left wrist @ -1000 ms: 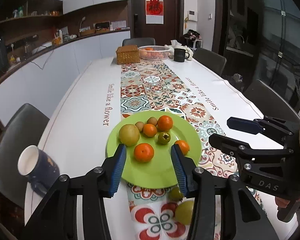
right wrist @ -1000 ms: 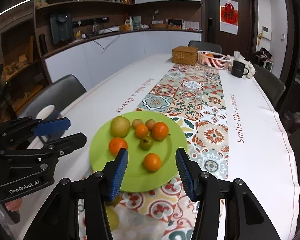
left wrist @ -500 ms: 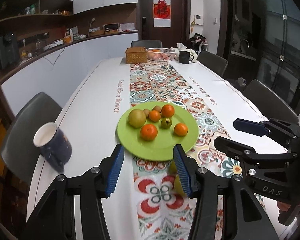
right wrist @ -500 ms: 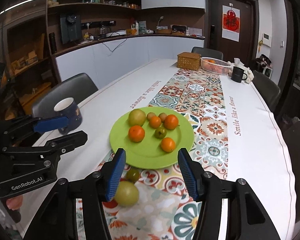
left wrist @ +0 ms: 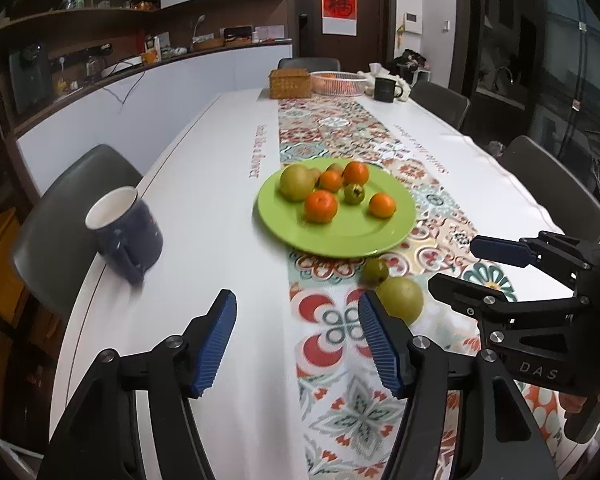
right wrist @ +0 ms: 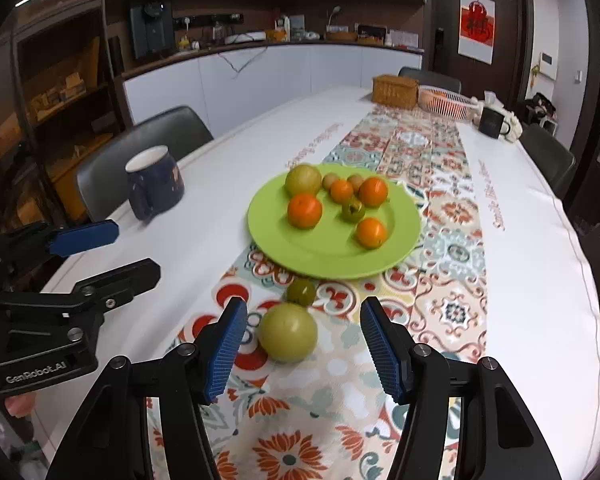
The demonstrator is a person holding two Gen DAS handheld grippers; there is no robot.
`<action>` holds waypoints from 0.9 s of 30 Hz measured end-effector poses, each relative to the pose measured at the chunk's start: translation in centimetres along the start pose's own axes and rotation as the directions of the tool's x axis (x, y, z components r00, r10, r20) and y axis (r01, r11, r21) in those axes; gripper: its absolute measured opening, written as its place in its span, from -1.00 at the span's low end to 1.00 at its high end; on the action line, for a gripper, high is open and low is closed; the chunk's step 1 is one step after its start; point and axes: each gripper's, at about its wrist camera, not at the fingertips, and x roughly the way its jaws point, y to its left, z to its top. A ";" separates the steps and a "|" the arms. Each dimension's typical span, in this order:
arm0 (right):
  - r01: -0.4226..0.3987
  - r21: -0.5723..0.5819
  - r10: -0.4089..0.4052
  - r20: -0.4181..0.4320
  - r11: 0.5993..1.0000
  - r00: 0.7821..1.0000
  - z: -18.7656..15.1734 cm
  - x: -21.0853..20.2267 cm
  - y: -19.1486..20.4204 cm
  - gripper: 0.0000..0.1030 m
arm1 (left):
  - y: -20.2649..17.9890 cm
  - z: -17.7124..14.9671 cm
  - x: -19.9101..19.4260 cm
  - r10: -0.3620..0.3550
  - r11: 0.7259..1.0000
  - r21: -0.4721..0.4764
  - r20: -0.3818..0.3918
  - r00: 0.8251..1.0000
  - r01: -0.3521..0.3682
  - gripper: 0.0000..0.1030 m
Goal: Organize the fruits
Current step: 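Withdraw both open tools from the plate toward the last two fruits, then close the right tool around the large green pear-like fruit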
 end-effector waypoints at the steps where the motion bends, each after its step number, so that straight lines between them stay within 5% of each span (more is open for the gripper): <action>1: -0.001 0.000 0.001 -0.008 1.000 1.000 -0.1 0.2 0.1 0.16 | 0.1 -0.2 0.1 0.001 1.000 -0.002 -0.003 1.000 -0.001 0.23; 27: -0.010 -0.004 0.009 -0.175 1.000 0.984 -1.0 7.5 1.5 0.26 | 1.2 -2.6 4.4 0.008 0.999 -0.047 -0.124 0.992 -0.014 0.25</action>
